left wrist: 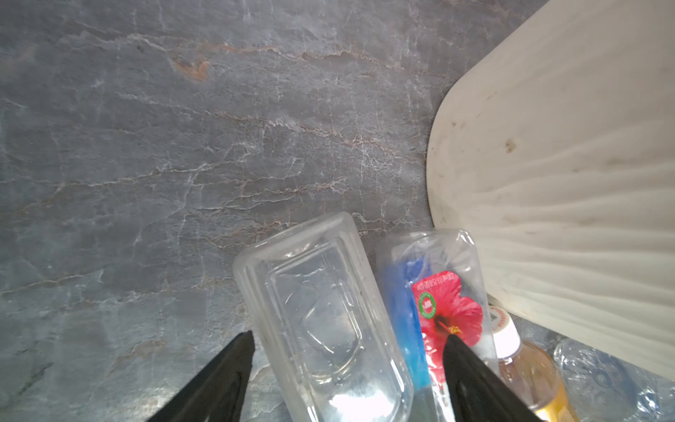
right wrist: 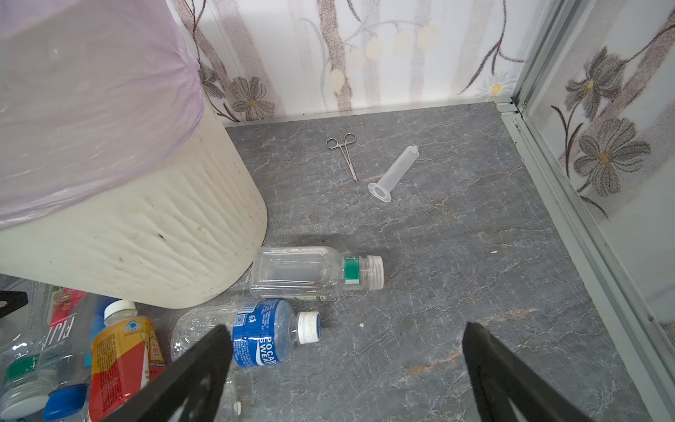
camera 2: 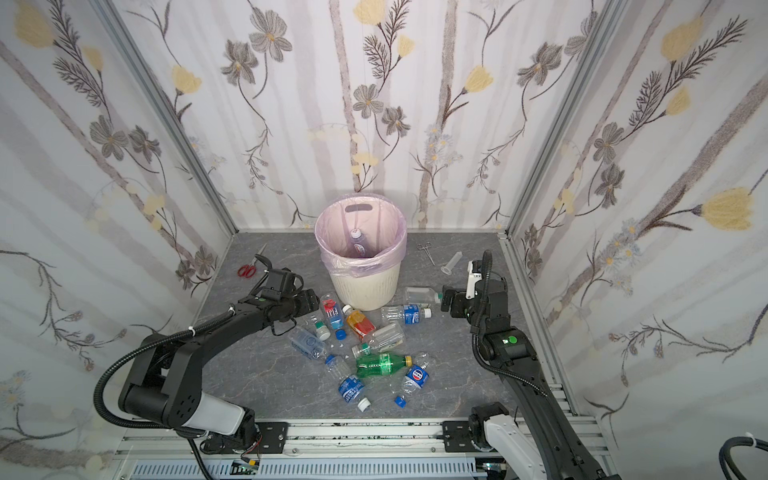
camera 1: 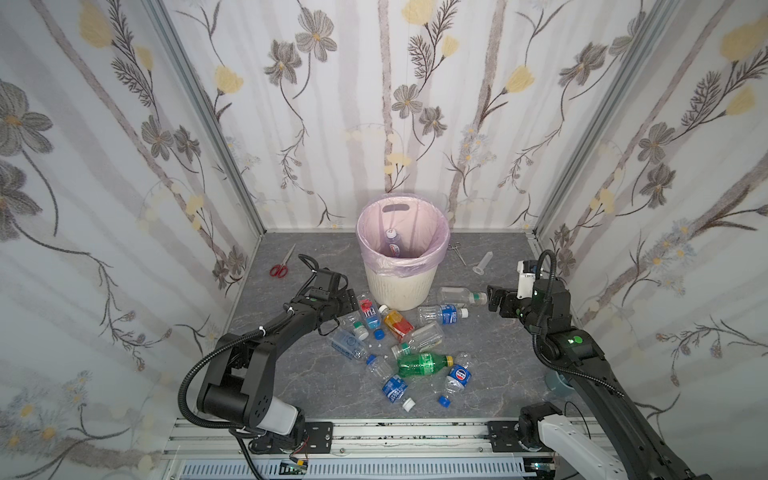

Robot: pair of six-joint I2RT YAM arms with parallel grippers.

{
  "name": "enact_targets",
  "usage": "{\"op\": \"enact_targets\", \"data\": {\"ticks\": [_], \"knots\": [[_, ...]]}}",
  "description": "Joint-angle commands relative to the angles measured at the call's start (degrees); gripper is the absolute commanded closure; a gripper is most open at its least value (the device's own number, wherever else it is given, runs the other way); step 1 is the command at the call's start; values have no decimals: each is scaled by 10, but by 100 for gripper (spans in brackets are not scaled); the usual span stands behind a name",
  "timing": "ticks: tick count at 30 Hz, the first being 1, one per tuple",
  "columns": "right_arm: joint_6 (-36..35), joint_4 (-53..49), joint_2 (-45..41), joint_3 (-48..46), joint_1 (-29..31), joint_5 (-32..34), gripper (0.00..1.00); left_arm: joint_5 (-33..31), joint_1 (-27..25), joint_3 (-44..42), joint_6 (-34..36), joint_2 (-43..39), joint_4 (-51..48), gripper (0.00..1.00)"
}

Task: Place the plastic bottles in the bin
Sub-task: 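Withdraw the right gripper from the bin while the left gripper reaches toward the pile, then close the left gripper on the clear square bottle near the bin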

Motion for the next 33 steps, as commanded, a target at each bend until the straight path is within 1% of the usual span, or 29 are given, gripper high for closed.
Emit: {"op": "enact_targets", "data": {"ticks": [1,6,18,24,33], "knots": [[0,24,-2,-1,0,-7,1,-17,-1,11,-7,18,0,19],[-1,22,-5,-2,-1,-2,2,-28,-1,21,-5,46,0,21],[-1,21,-9,-2,-1,-1,2,-39,6,45,8,95,-2,23],[-1,21,-12,-2,-2,1,2,-27,35,47,19,102,-3,32],[0,21,-14,-2,-2,5,2,-15,86,59,36,103,-3,39]]}}
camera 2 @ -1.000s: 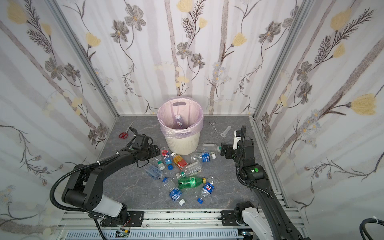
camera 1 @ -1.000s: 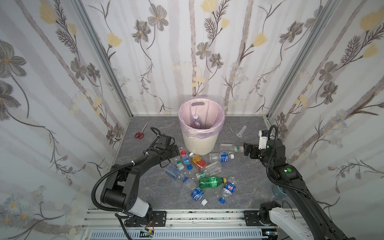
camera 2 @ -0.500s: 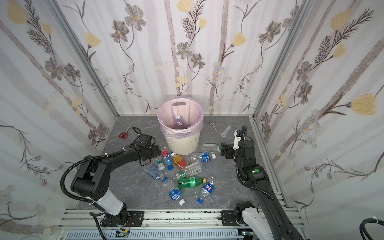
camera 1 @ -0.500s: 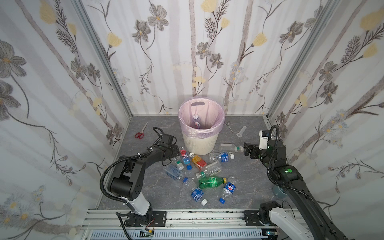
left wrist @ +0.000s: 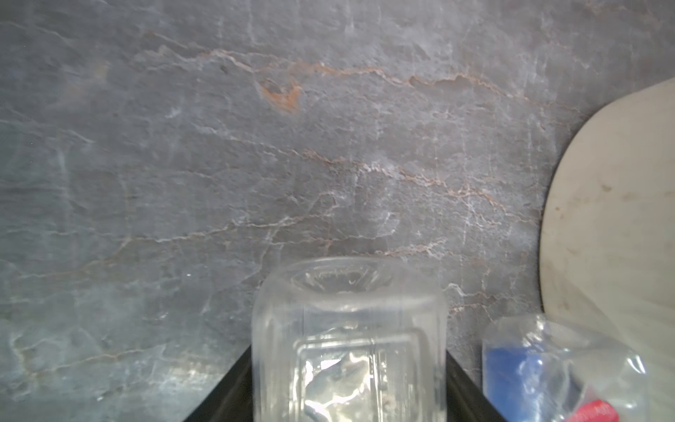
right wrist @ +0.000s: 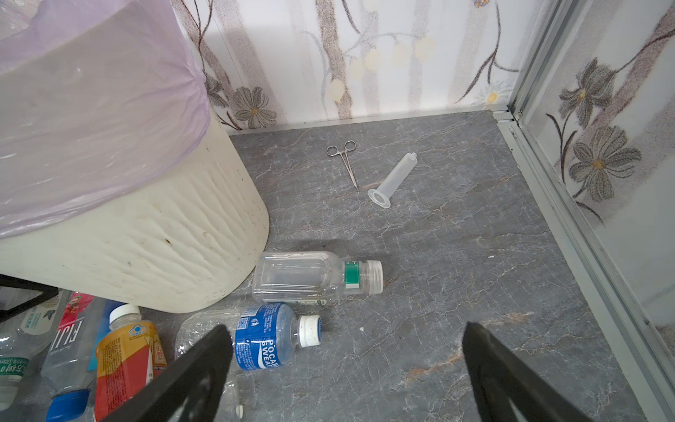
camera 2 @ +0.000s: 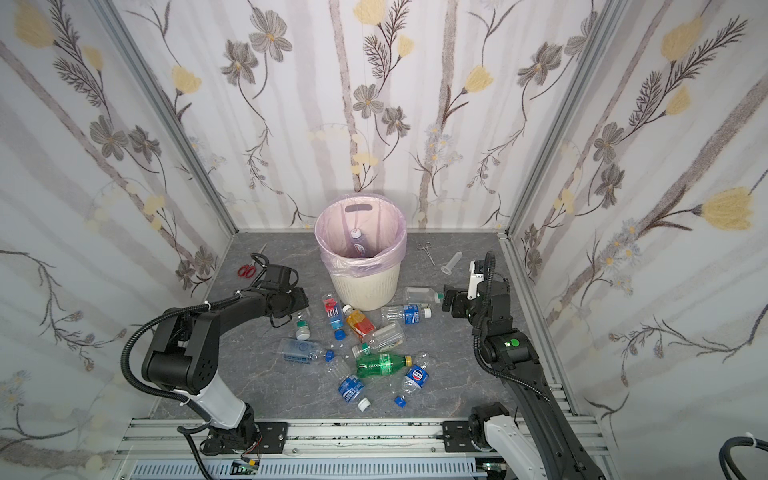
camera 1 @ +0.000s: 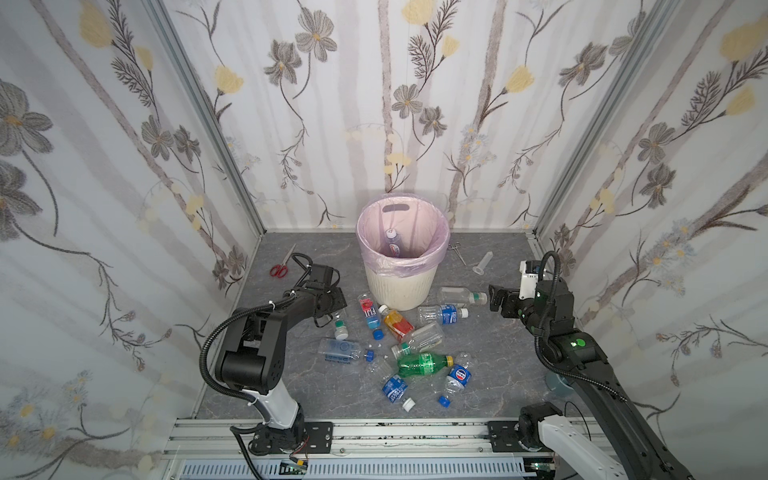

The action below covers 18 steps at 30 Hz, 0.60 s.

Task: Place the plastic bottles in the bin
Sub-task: 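Close the left gripper on the clear square bottle near the bin, then lift the clear square bottle with the left gripper and carry it over the bin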

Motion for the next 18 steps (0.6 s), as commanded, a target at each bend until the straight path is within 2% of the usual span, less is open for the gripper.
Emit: {"op": "enact_targets", "data": {"ticks": [1,10,18], "knots": [[0,21,-1,-2,0,3,2,3,13,13,13,1,-3,39],[1,21,-4,-1,-1,4,2,21,38,50,28,-19,-5,43],[1,21,-4,-1,-1,4,2,51,51,91,44,-74,-34,45]]}}
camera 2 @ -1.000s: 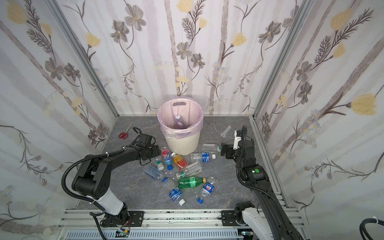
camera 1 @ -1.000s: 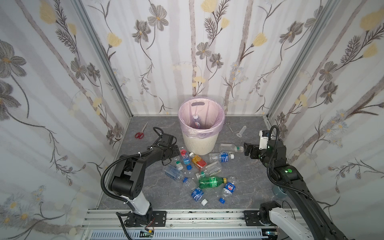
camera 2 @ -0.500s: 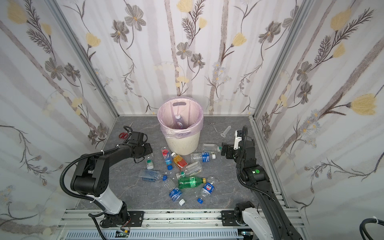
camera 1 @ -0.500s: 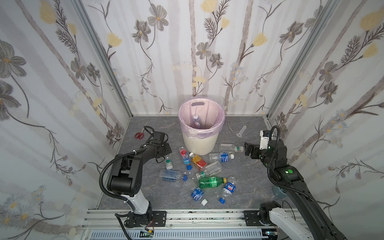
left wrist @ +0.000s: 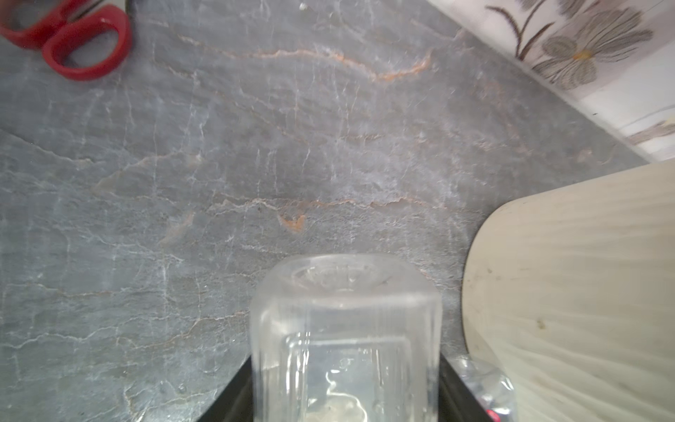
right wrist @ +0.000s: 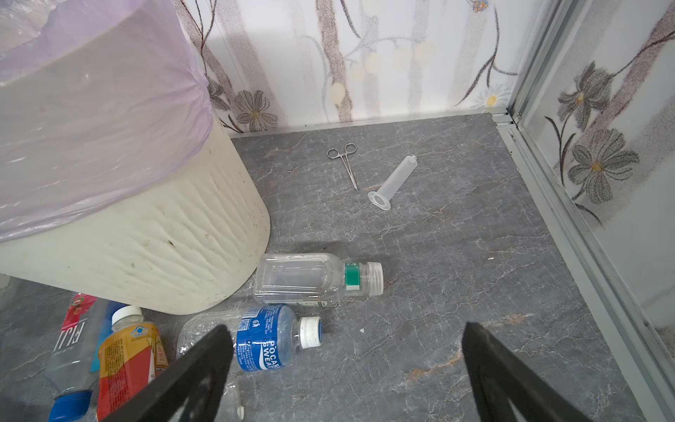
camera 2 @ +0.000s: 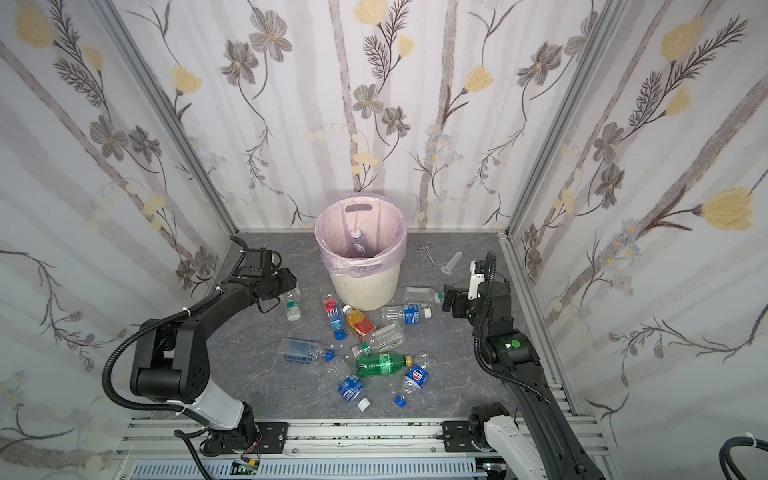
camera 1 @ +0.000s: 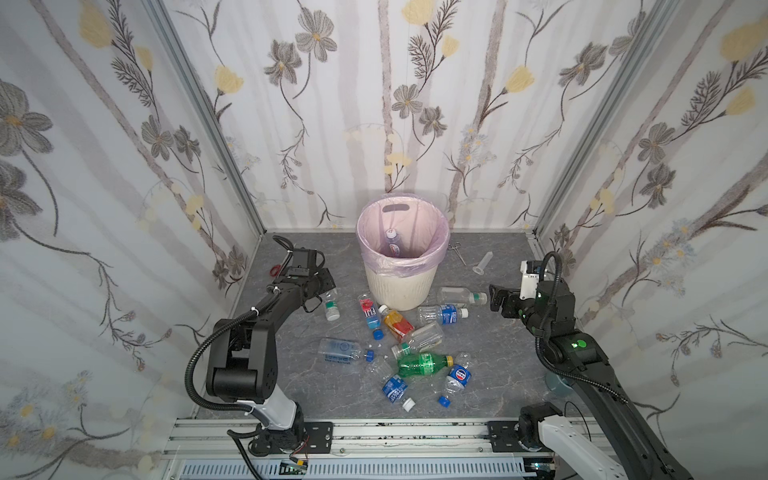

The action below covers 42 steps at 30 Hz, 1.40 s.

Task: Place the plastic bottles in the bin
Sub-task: 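Lift the clear square bottle with the left gripper and carry it over the bin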

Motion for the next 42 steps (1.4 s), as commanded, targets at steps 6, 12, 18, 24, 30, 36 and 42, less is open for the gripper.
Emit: {"op": "enact_targets", "data": {"ticks": [6,12,18,24,30,36,42], "knots": [[0,22,2,-2,-1,2,2,37,2,70,18,-76,-49,44],[0,24,4,-2,-1,-1,2,72,2,127,19,-114,-72,43],[0,26,6,-1,-1,-6,2,139,2,189,9,-120,-77,43],[0,29,5,-1,-1,-5,2,217,0,251,0,-104,-76,43],[0,31,2,-1,-1,-8,2,256,-9,316,-15,-82,-74,43],[0,32,0,-2,-1,-8,2,264,-41,375,-22,-42,-71,43],[1,31,-4,-1,-1,-10,2,255,-82,454,-27,15,-69,43]]}}
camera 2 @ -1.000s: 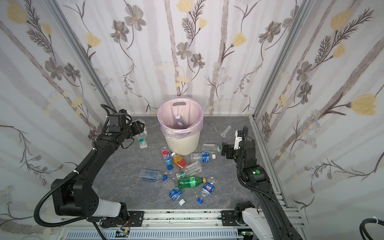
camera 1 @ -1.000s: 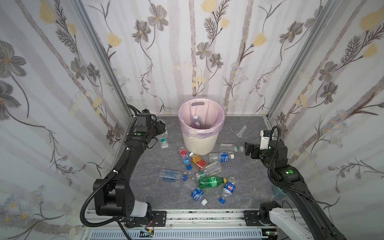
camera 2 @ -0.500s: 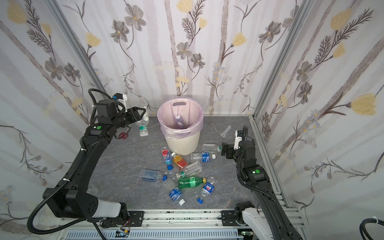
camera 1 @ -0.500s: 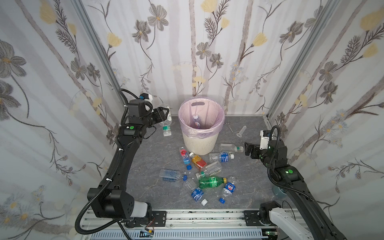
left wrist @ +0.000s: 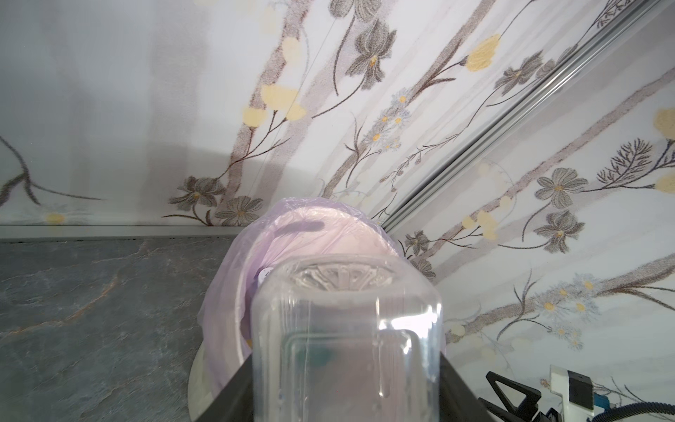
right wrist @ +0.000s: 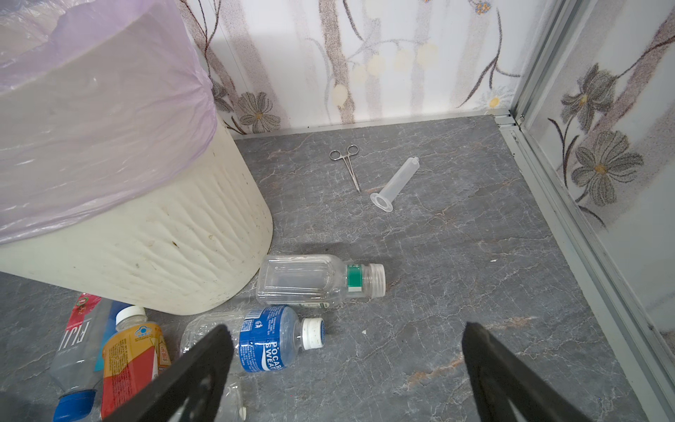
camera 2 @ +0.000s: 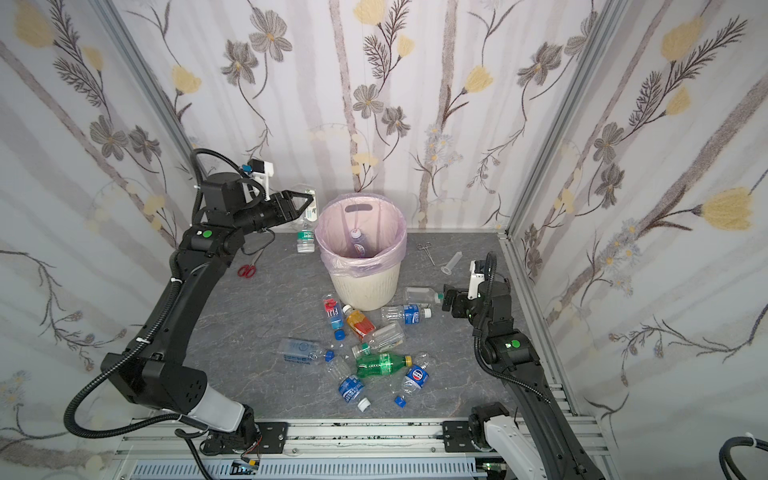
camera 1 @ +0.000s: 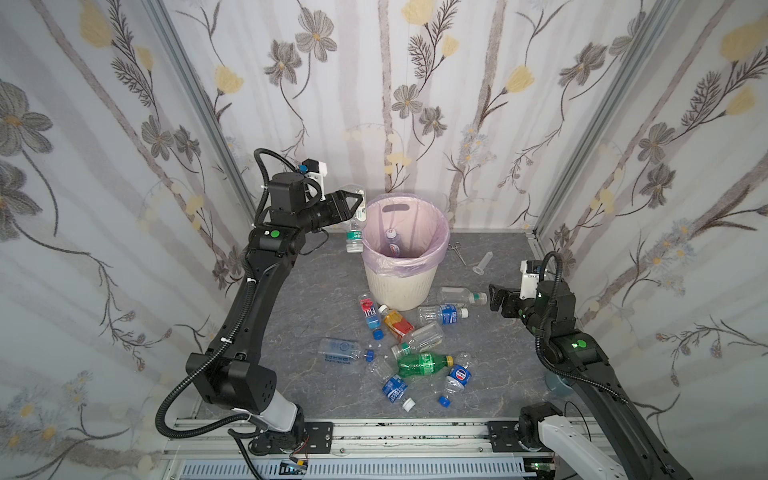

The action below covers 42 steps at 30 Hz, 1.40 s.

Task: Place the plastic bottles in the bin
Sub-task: 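Lift the clear square bottle with the left gripper and carry it over the bin, then lower the clear square bottle into the bin and open the left gripper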

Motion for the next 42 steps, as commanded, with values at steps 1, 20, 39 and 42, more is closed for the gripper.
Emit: {"op": "enact_targets", "data": {"ticks": [1,20,39,42], "knots": [[1,28,-5,-1,0,-5,2,-2,-16,39,-8,27,17,43],[1,24,-24,-21,0,1,2,-35,-68,115,-33,135,18,44],[1,27,-28,-24,0,1,2,-75,-81,52,-7,111,18,32],[1,28,-29,-23,0,0,1,-74,-81,54,-6,109,18,30]]}}
